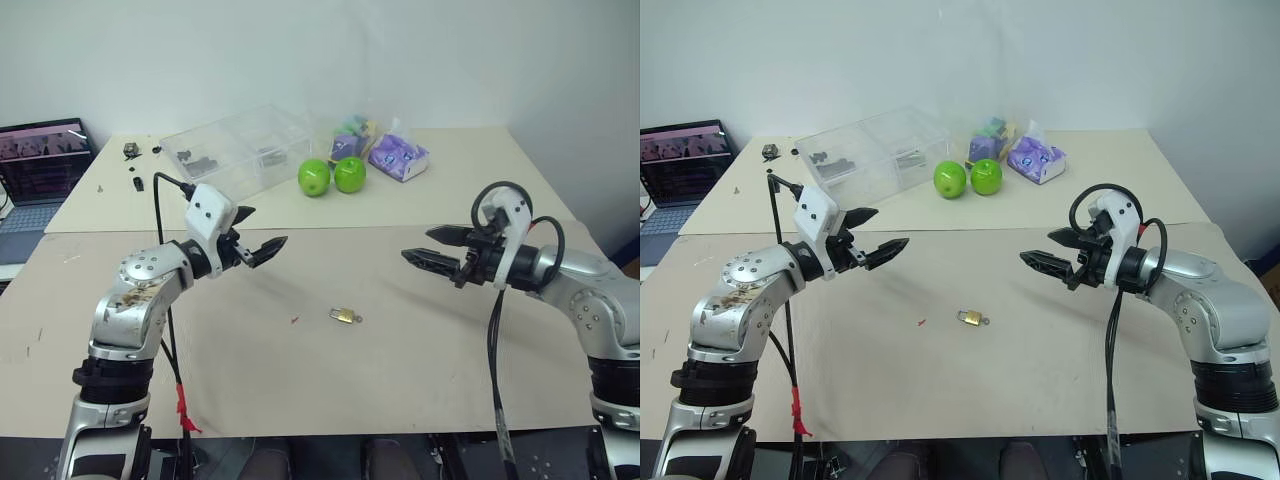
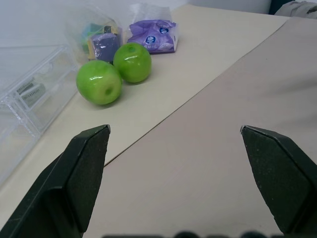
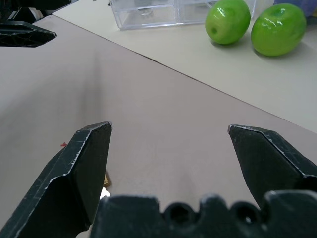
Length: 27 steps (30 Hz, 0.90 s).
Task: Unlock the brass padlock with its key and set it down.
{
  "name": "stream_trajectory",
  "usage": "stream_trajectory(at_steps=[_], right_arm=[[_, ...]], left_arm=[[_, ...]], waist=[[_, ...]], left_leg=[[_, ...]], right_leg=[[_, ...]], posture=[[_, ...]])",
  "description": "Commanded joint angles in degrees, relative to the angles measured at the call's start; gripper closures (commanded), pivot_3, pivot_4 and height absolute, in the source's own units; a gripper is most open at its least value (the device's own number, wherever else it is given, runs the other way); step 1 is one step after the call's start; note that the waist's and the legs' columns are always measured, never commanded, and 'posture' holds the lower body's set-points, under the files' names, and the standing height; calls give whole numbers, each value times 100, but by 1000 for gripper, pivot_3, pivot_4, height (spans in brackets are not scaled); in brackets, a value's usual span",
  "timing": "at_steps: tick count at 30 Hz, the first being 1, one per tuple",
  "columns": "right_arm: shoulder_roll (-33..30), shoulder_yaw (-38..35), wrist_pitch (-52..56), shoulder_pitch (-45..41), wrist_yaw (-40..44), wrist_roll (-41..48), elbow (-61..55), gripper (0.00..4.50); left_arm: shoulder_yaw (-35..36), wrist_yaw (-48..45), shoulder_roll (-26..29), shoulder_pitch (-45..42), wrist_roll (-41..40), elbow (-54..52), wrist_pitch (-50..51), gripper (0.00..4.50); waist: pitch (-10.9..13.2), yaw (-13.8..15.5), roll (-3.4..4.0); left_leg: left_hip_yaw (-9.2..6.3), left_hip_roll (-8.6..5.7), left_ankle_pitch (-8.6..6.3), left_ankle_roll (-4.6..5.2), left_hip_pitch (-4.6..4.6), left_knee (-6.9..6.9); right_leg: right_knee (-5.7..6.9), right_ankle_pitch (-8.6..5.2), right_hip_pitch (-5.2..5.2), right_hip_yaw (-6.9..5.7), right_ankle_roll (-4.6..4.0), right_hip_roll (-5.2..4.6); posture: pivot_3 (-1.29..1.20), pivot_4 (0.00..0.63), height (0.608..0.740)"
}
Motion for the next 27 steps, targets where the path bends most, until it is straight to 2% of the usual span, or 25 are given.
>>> stream_trajectory(at_steps=[1, 7, 14, 20, 27], right_arm=[[-147, -241, -50, 8, 40, 52, -354, 67], [-456, -395, 163, -50, 152, 334, -933, 67], [-1084, -727, 346, 544, 237, 322, -1312, 67], [-936, -1486, 664, 1270, -358, 601, -2047, 67], [-662, -2472, 1087, 2338, -1005, 996, -2996, 67]], left_arm=[[9, -125, 60, -180, -106, -36, -132, 0], [-90, -403, 76, -633, -112, 487, -417, 0], [-1060, -1521, -75, -1483, 175, 1476, -1275, 0], [-2061, -2036, -742, -2194, 940, 3112, -2306, 0], [-2453, -2864, -1290, -2515, 1247, 4587, -3585, 0]], waist=[[0, 0, 0], [0, 12, 0], [0, 55, 0], [-2, 111, 3], [0, 89, 0]], left_leg=[[0, 0, 0, 0, 0, 0], [-2, 0, 0, 0, -2, 1], [-1, -3, 0, 0, -6, 4], [4, -7, 0, 0, -4, 13], [4, -5, -1, 5, -7, 13]], right_leg=[[0, 0, 0, 0, 0, 0], [-1, 0, 1, -5, 0, 1], [-21, 1, 10, -8, 0, -2], [-22, 1, 19, -7, 1, -3], [-21, 0, 19, -6, 1, -1]], posture=[[0, 150, 740], [0, 150, 740], [0, 150, 740], [0, 150, 740], [0, 150, 740]])
